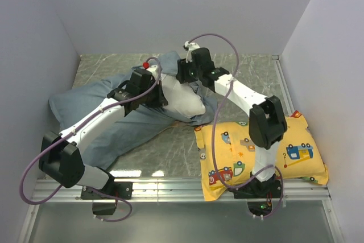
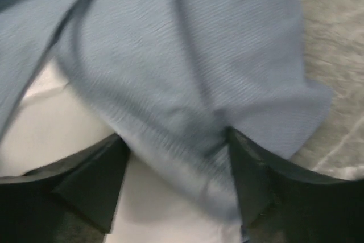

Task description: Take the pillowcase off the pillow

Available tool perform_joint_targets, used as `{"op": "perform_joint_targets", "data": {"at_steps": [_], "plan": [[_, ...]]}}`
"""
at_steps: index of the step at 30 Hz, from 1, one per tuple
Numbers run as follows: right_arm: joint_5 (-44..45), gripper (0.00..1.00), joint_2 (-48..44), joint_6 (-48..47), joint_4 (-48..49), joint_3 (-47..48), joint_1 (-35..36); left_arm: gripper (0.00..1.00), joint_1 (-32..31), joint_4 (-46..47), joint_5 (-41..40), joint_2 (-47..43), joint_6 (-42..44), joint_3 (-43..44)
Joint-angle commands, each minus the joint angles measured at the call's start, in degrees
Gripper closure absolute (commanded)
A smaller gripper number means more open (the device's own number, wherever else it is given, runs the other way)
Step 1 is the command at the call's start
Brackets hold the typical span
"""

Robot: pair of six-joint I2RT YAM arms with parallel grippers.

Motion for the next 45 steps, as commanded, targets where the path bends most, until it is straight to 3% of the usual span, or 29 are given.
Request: {"op": "perform_joint_targets", "data": {"at_steps": [1,4,7,13,16,22,25,29,31,36,37,41,45], "plan": [[10.0,0.45,6.0,1.8,-5.0,8.9,-2.5,1.0,-2.3,-4.6,1.0,-1.1,4.2,3.2],[12.5,0.89,10.2,7.4,-8.5,15.9,-5.8,1.0,-3.6,-6.5,1.0,-1.8,6.4,3.5],[12.5,1.0,13.2,12.4,-9.8,19.3,-9.2,1.0,-4.6,-7.9,0.7,-3.5,8.2,3.0],[7.7,1.0,21.3,18.1,-13.1,26.1,-13.6,1.0,-4.6,-9.5,-1.9,-8.9,10.7,1.9],[-1.3,1.0,22.2,18.9,-11.0,25.4,-14.3,1.0,-4.2,-10.4,-7.4,-10.5,11.0,1.6],[-26.0,1.0,20.8,24.5,2.5,13.8,-14.0,1.0,-1.3,-8.5,-13.6,-6.1,7.5,5.9],[-37.2,1.0,18.7,31.8,16.0,6.0,-14.2,0.86,-1.2,-7.0,-15.3,-2.3,5.9,10.4],[-43.8,1.0,17.2,42.1,30.3,0.6,-14.1,0.5,-2.2,-4.9,-13.3,1.7,5.0,17.0],[-45.0,1.0,16.8,44.7,32.6,-1.1,-14.4,0.38,-3.2,-5.8,-12.9,2.8,5.0,22.1],[-44.8,1.0,16.2,44.1,32.9,-2.8,-14.2,0.28,-6.9,-8.8,-15.7,6.7,4.6,32.2],[-44.4,1.0,16.0,43.8,32.9,-3.2,-14.3,0.22,-7.6,-9.3,-19.1,7.6,4.4,33.3],[-43.8,1.0,15.6,42.8,31.8,-3.8,-14.3,0.2,-12.5,-17.5,-31.2,16.2,4.2,41.3],[-42.4,1.0,15.4,40.2,28.6,-3.2,-14.2,0.18,-15.0,-26.2,-38.4,25.6,3.3,51.8]]}}
